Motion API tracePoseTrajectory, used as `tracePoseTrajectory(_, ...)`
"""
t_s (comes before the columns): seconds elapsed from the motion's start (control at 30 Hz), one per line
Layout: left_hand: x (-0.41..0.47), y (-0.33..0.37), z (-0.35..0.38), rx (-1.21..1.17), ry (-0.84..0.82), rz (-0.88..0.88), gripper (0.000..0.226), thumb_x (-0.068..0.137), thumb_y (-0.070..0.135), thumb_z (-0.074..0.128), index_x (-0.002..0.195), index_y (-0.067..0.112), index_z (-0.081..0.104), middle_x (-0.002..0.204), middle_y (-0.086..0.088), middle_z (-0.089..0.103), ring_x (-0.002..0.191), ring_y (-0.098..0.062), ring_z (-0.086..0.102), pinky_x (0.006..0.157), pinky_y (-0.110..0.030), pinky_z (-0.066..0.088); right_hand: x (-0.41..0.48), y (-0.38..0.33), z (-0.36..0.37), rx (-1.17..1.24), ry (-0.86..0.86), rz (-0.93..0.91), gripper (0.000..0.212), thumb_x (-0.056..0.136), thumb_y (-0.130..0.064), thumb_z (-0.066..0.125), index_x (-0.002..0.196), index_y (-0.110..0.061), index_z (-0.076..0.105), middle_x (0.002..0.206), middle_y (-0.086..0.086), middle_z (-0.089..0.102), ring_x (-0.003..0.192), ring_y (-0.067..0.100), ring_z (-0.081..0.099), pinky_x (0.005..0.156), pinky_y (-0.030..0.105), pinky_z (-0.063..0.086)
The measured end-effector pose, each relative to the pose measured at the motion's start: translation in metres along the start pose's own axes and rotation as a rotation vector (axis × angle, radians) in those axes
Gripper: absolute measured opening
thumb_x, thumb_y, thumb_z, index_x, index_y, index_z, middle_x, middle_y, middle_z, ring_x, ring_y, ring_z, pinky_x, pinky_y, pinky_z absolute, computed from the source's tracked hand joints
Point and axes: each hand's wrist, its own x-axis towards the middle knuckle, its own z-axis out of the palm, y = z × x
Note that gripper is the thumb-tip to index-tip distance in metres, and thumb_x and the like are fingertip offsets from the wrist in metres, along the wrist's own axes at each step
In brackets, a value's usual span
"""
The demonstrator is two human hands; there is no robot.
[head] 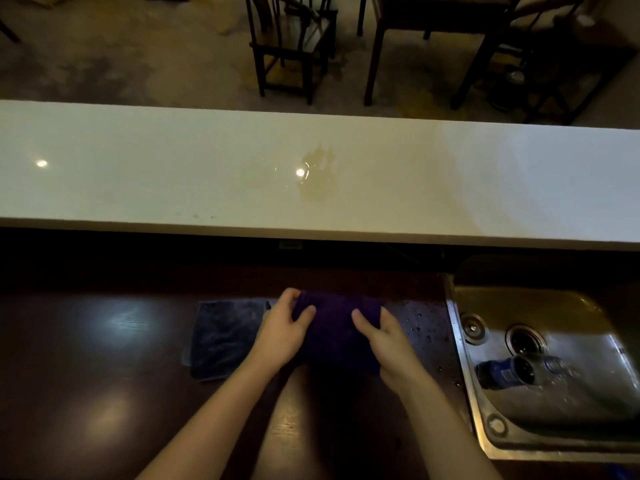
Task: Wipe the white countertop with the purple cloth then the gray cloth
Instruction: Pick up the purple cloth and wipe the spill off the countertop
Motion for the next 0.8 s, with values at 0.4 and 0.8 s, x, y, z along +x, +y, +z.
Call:
tracePoseTrajectory(0.4,-0.005,0.085,-0.082,-0.02,0.158,0.348,0.03,0.085,0.044,0.065,0.113,0.037,0.056,0.092,0.001,0.068,0.077,-0.021,0.067,0.068,-0.043,0.059,-0.024,-0.091,0.063,-0.063,-0.063,-0.408,0.02,0.1,-0.02,0.06,0.118,-0.019,0.068,0.115,-0.001,0.077,0.108,0.014,0.072,0.087,0.032,0.06)
tracePoseTrajectory(0.8,0.043,0.09,-0.183,0.439,0.421,0.35,0.046,0.093,0.031,0.059,0.132,0.009,0.052,0.127,-0.012,0.059,0.116,-0.027,0.055,0.098,-0.039,0.044,0.0,-0.156,0.072,-0.134,0.052,-0.502,0.016,0.099,-0.027,0.061,0.114,-0.027,0.067,0.108,-0.009,0.077,0.101,0.01,0.072,0.081,0.033,0.06)
